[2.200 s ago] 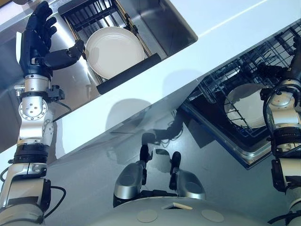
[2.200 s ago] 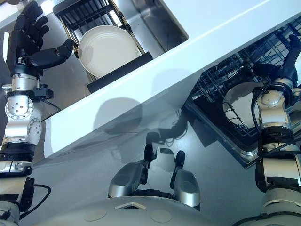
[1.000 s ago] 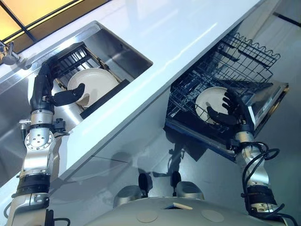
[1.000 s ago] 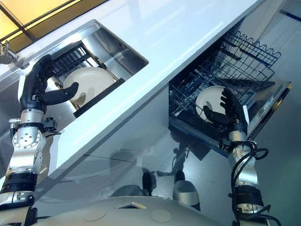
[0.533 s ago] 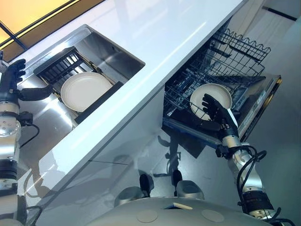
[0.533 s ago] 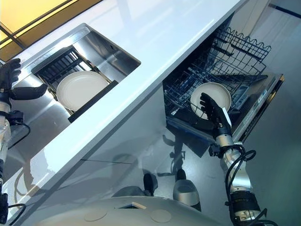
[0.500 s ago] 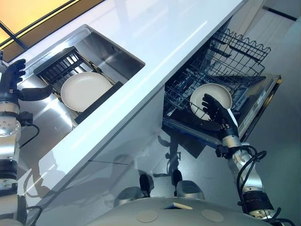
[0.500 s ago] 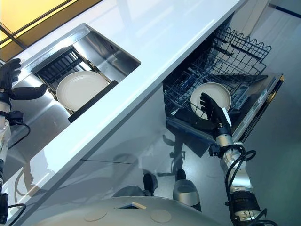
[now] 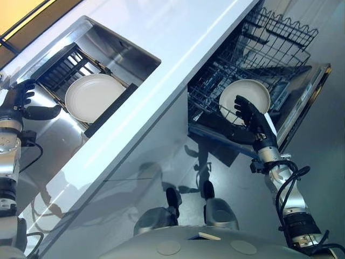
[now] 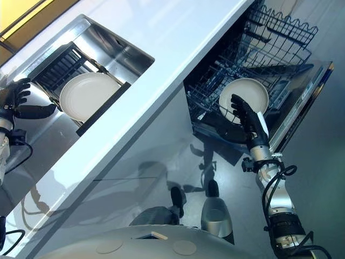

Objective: Pick up plates and place into dishwasher.

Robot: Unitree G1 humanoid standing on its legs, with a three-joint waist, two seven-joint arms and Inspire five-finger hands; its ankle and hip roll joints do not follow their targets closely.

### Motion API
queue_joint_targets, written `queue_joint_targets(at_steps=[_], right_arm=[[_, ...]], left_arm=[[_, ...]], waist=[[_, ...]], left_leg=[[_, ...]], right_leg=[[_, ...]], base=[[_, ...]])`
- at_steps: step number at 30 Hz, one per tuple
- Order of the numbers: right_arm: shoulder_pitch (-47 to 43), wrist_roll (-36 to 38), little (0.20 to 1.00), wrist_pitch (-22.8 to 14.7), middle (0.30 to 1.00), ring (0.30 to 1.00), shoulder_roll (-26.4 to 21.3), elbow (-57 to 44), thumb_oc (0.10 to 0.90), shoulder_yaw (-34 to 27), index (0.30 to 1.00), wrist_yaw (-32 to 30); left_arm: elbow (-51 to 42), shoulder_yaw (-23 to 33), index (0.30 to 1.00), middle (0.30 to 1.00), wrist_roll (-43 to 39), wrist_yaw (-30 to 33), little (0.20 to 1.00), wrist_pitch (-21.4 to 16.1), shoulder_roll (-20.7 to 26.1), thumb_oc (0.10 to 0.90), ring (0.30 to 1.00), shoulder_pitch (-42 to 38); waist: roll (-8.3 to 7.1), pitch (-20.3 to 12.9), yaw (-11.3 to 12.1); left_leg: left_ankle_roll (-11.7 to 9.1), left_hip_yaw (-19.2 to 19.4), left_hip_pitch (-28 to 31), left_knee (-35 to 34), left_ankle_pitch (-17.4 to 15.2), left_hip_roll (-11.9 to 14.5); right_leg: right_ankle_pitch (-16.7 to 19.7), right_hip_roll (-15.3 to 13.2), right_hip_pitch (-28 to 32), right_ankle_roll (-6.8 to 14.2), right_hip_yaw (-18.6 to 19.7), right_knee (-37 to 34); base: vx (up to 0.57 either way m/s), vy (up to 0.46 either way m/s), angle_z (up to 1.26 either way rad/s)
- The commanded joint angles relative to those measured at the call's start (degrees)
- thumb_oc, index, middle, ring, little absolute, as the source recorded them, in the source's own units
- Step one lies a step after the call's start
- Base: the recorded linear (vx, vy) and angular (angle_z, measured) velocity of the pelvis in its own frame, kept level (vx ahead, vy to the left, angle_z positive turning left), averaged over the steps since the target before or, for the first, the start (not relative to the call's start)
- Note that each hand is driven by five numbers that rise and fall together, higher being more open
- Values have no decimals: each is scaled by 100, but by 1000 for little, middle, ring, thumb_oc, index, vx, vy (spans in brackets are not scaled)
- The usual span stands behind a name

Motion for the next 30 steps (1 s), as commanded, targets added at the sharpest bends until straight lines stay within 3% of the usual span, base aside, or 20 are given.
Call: queue_joint_targets(at_steps=[1,9,17,19,23,27,30], right_arm=[[54,-295,900,-380,900,900,14,-401,800,368,900,-139],[92,-527,900,-833,900,900,177,-314,800,457,900,-396],[140,-772,900,-1033,900,900,233,-458,800,422,900,-627],[158,-968,900,-1199,900,900,233,-485,800,377,900,-851],[36,-2420,900,-1962,900,900,116,-1008,800,135,900,-2554],[-263,-2803,900,-2127,900,900,64,-1365,800,-320,900,-3121],[-417,-2601,900,-2009,900,900,-27,-1448,800,-558,900,-2980]], left_arm=[[-428,111,900,900,-209,1236,900,-666,717,800,900,-1021],[-594,311,900,900,-149,2591,900,-898,675,800,900,-1314],[-987,404,900,900,-219,2719,900,-1144,470,800,900,-1255],[-1101,401,900,900,-196,2695,900,-1182,437,800,900,-1264],[-1236,347,900,900,-17,2716,900,-1063,328,800,900,-1227],[-1317,428,900,900,222,2604,900,-1038,39,800,900,-1051],[-1359,433,900,900,193,2282,900,-998,-56,800,900,-1018]], waist=[[148,6,-108],[128,-10,-95],[116,-7,-121],[117,-18,-130],[138,-40,-140],[173,-131,-108],[186,-218,-98]], left_leg=[[233,-27,-517,695,-752,-480],[222,-14,-603,660,-715,-473],[244,4,-581,705,-770,-481],[252,-4,-539,696,-784,-475],[265,-40,-473,702,-820,-476],[291,-83,-361,683,-883,-505],[290,-96,-267,637,-909,-518]], right_leg=[[-439,91,-779,412,58,907],[-444,86,-896,362,86,915],[-470,82,-952,334,115,1022],[-487,91,-946,335,119,1050],[-526,105,-904,328,137,1089],[-583,98,-808,320,131,1072],[-631,104,-700,323,118,995]], base=[[-16,72,1],[15,52,-2],[22,30,-1],[36,8,-1],[33,-6,0],[60,-10,-2],[59,-12,0]])
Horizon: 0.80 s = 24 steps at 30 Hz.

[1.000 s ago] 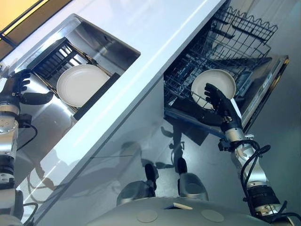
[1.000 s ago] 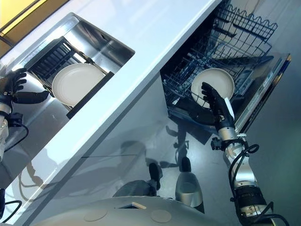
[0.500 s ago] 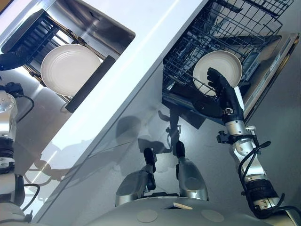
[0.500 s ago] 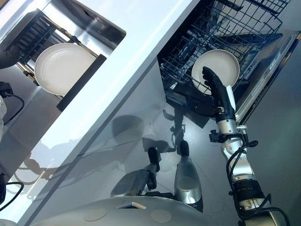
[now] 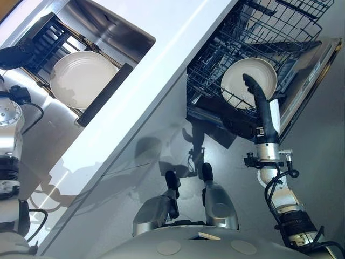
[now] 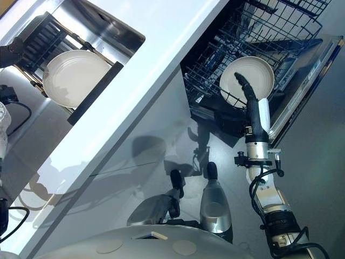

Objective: Pick up plates and place into dishwasher.

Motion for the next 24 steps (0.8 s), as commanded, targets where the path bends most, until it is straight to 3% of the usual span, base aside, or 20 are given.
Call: queue_joint_targets(at_steps=[1,5,10,12,15,18,21,24], right_arm=[[-345,235,900,-594,900,900,-210,-959,800,-640,900,-185],[-375,740,900,-424,900,900,-308,-1050,800,-864,900,424],[-342,2278,900,317,900,900,-381,-1168,800,-943,900,2049],[-327,2654,900,595,900,900,-415,-1139,800,-937,900,2259],[-306,2758,900,699,900,900,-438,-966,800,-978,900,1963],[-286,2480,900,568,900,900,-458,-729,800,-1147,900,1217],[-326,1689,900,518,900,900,-480,-466,800,-1385,900,-173],[-383,1130,900,762,900,900,-695,150,800,-1902,900,-1528]], left_arm=[[-276,483,900,900,196,-156,900,-368,277,800,900,-215],[-327,489,900,900,-55,-920,900,-290,301,800,900,-119],[-222,456,900,900,-135,-1384,900,-327,304,800,900,43],[-154,418,900,900,-233,-1534,900,-344,331,800,900,60],[-3,296,900,900,-388,-1811,900,-364,379,800,900,32],[53,156,900,900,-520,-2093,900,-347,380,800,900,2],[111,52,900,900,-510,-2184,900,-389,313,800,900,-31],[167,-71,900,900,-477,-2128,900,-394,233,800,900,-114]], waist=[[299,-577,-25],[301,-626,-31],[243,-636,-54],[222,-634,-63],[175,-632,-80],[130,-602,-119],[109,-574,-155],[91,-526,-229]], left_leg=[[246,-117,-162,629,-951,-459],[239,-125,-62,596,-960,-464],[237,-116,-26,629,-970,-464],[233,-101,-30,638,-965,-459],[226,-65,-37,652,-959,-435],[229,-20,-46,688,-977,-417],[236,2,-62,722,-997,-414],[249,34,-83,782,-1038,-403]], right_leg=[[-663,156,-534,317,121,895],[-668,164,-443,317,97,839],[-633,181,-432,320,87,856],[-637,191,-440,320,82,855],[-608,197,-457,329,62,844],[-576,203,-479,335,65,830],[-562,223,-511,331,100,834],[-512,236,-591,332,153,891]], base=[[50,-14,1],[39,-16,1],[20,-33,0],[7,-32,0],[1,-25,0],[0,0,0],[0,0,0],[23,22,-5]])
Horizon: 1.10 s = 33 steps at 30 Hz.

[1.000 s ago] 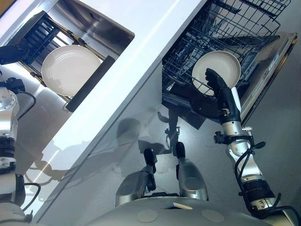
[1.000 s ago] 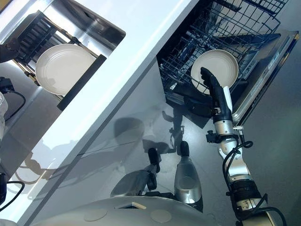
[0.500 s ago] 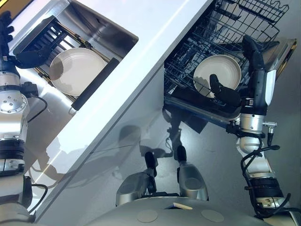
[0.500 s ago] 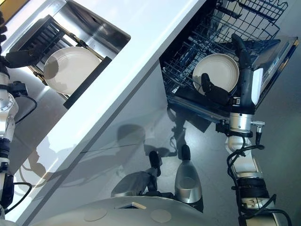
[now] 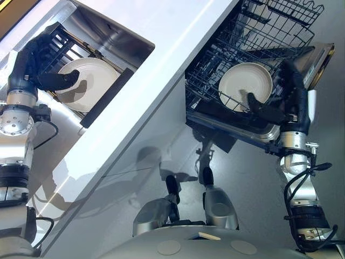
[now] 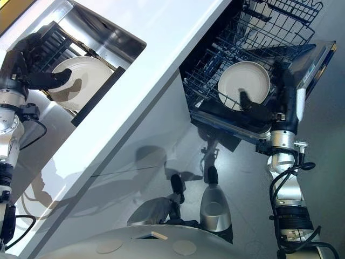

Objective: Pick up plates and place into dishwasher.

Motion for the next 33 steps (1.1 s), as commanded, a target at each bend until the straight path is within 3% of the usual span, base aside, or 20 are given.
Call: queue_joint_targets(at_steps=[1,4,6,10,12,17,28,33], right_arm=[[-254,-485,900,-319,900,900,-555,175,800,-1030,900,-1665],[-191,-444,900,-189,900,900,-692,1020,800,-1389,900,-1945],[-120,-221,900,-42,900,900,-702,1469,800,-1465,900,-1784],[26,859,900,533,900,900,-637,2838,800,-1369,900,-368],[34,1119,900,605,900,900,-687,3629,800,-1337,900,270],[10,1362,900,767,900,900,-796,4863,800,-1261,900,911],[-123,592,900,1132,900,900,-466,5621,800,-306,900,1331],[-104,293,900,1145,900,900,-239,5739,800,170,900,1524]], left_arm=[[142,144,900,900,-80,206,900,-396,296,800,900,-511],[138,43,900,900,-21,260,900,-236,268,800,900,-634],[124,-26,900,900,-20,310,900,-134,256,800,900,-702],[227,-208,900,900,-108,301,900,119,419,800,900,-1077],[340,-346,900,900,-191,244,900,189,560,800,900,-1325],[668,-724,900,900,-335,126,900,259,824,800,900,-1879],[1071,-1233,900,900,-170,335,900,294,1061,800,900,-2634],[1008,-1237,900,900,102,1316,900,-152,1237,800,900,-2784]], waist=[[99,-513,-160],[109,-484,-223],[113,-473,-250],[81,-391,-308],[49,-348,-286],[-24,-221,-197],[-62,46,-61],[-65,95,37]], left_leg=[[242,-35,-299,798,-1030,-383],[241,-10,-299,824,-1055,-375],[244,-2,-316,858,-1074,-377],[234,30,-433,937,-1076,-353],[237,32,-494,969,-1064,-334],[249,1,-673,1093,-1049,-319],[260,-49,-974,1224,-994,-316],[256,-119,-1008,1182,-948,-326]], right_leg=[[-518,225,-817,314,126,963],[-482,233,-887,316,172,1026],[-485,241,-928,315,215,1057],[-456,256,-1057,288,277,1109],[-419,258,-1107,281,279,1128],[-364,251,-1243,259,262,1194],[-319,233,-1438,230,197,1235],[-323,225,-1435,222,130,1237]], base=[[38,40,-13],[45,45,-19],[41,37,-22],[-14,1,-11],[-25,-31,-10],[-20,-42,-1],[-20,-11,3],[-17,-21,5]])
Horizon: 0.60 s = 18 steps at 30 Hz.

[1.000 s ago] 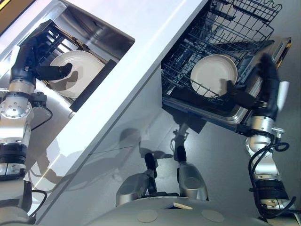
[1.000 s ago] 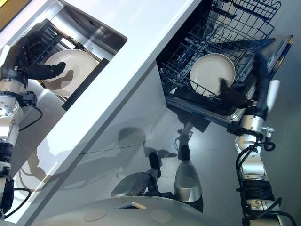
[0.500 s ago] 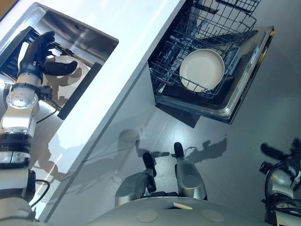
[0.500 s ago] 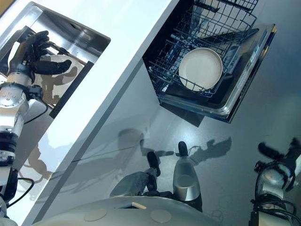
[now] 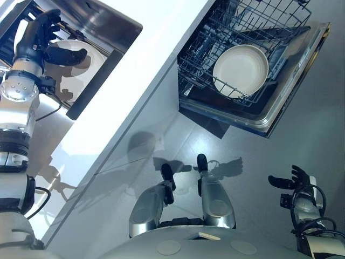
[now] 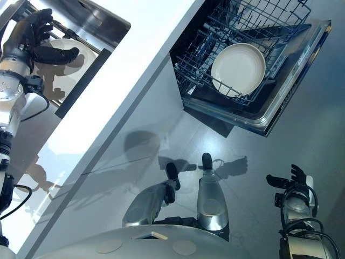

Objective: Pick up plates and place into dishwasher.

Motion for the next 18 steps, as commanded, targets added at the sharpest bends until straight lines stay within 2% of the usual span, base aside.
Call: queue_joint_targets(at_steps=[1,4,7,15,18], right_arm=[[346,-285,900,-72,900,900,-53,173,800,123,900,106],[383,-284,900,-51,900,900,77,126,800,448,900,303],[407,-255,900,-34,900,900,174,66,800,632,900,346],[442,-463,900,74,900,900,278,-15,800,788,900,363],[465,-538,900,29,900,900,295,24,800,788,900,385]], left_arm=[[-21,348,900,900,151,1193,900,-741,755,800,900,-555],[-294,634,900,900,122,1578,900,-969,804,800,900,-394],[-544,872,900,900,75,1535,900,-974,747,800,900,-211],[-782,1089,900,900,193,1117,900,-850,702,800,900,141],[-772,1051,900,900,-26,548,900,-776,738,800,900,189]], waist=[[209,-372,55],[214,-371,142],[220,-384,198],[256,-459,276],[269,-476,303]], left_leg=[[179,-245,179,-405,-223,-386],[171,-315,190,-434,-210,-399],[164,-379,217,-468,-208,-409],[166,-511,354,-531,-207,-425],[169,-551,417,-568,-204,-425]], right_leg=[[-357,268,-673,196,-91,752],[-400,265,-638,195,-142,747],[-429,261,-599,199,-175,744],[-486,258,-505,220,-265,799],[-494,258,-460,242,-299,801]], base=[[-18,-24,12],[-11,-23,13],[-4,-15,9],[16,-3,9],[7,-8,12]])
